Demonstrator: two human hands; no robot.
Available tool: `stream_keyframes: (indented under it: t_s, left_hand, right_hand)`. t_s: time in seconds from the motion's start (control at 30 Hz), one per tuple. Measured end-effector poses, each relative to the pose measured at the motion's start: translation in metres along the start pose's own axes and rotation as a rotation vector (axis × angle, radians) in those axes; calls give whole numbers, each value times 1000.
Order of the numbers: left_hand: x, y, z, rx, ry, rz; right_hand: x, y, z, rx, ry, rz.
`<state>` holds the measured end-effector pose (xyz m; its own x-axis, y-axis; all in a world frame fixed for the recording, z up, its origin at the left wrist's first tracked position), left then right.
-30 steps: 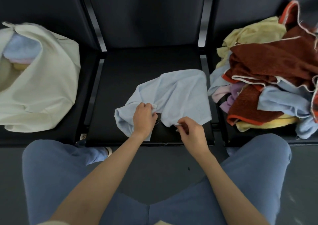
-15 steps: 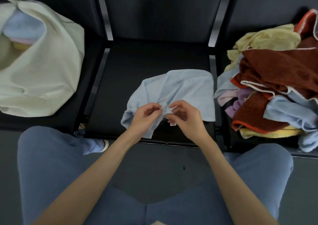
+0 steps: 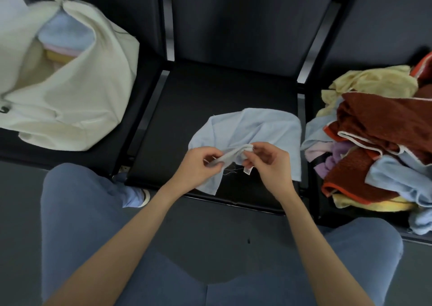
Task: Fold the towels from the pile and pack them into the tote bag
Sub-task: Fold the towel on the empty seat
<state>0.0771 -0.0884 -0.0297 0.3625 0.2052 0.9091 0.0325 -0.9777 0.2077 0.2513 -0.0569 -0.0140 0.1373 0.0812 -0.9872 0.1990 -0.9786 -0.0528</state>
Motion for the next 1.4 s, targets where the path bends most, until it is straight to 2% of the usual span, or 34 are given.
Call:
stream_keyframes:
  t_s: [0.13, 0.2, 0.3, 0.4, 0.57, 0.67, 0.73, 0.87, 1.0, 1.17, 1.3, 1.4]
  left_hand:
    - [-1, 8, -39, 189, -9, 7]
    - [6, 11, -48, 221, 3, 15]
    - [19, 10, -49, 159, 107, -31]
    - [41, 8, -47, 29, 350, -111]
    - [103, 9, -59, -128, 556, -53]
    - [131, 14, -66, -193, 387, 49]
    - [142, 19, -73, -174, 245, 110]
    - [144, 29, -90, -98, 234, 136]
    - [129, 44, -93, -99, 223, 105]
    - [80, 50, -71, -135, 97, -47]
    - [20, 48, -52, -86, -10, -347]
    - [-15, 57, -35, -197, -37, -563]
  right_hand:
    - [-34, -3, -13, 98, -2, -62]
    - [-55, -2, -14, 97, -6, -96]
    - [-90, 0, -13, 73, -10, -153]
    - [-133, -2, -18, 103, 3, -255]
    - [-189, -7, -36, 235, -18, -367]
    - [-210, -7, -40, 260, -43, -389]
    - [-221, -4, -38, 245, -16, -409]
    - [-243, 3, -32, 210, 21, -451]
    - [-261, 15, -18, 147, 50, -480]
    - [-274, 25, -14, 134, 48, -501]
    - [-279, 28, -16, 148, 49, -516]
    - [-280, 30, -18, 156, 39, -520]
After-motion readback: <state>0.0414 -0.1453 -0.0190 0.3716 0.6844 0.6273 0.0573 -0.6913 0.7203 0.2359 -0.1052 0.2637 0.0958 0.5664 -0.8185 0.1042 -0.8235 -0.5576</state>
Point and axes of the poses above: each hand's wrist, its own y-axis away from the middle knuckle, its own z-axis out of the palm, x = y × z, the point moved 9 cm from there along -y, towards the middle knuckle, and after that the axes turned 9 degrees about -z, right-handed, at the moved point
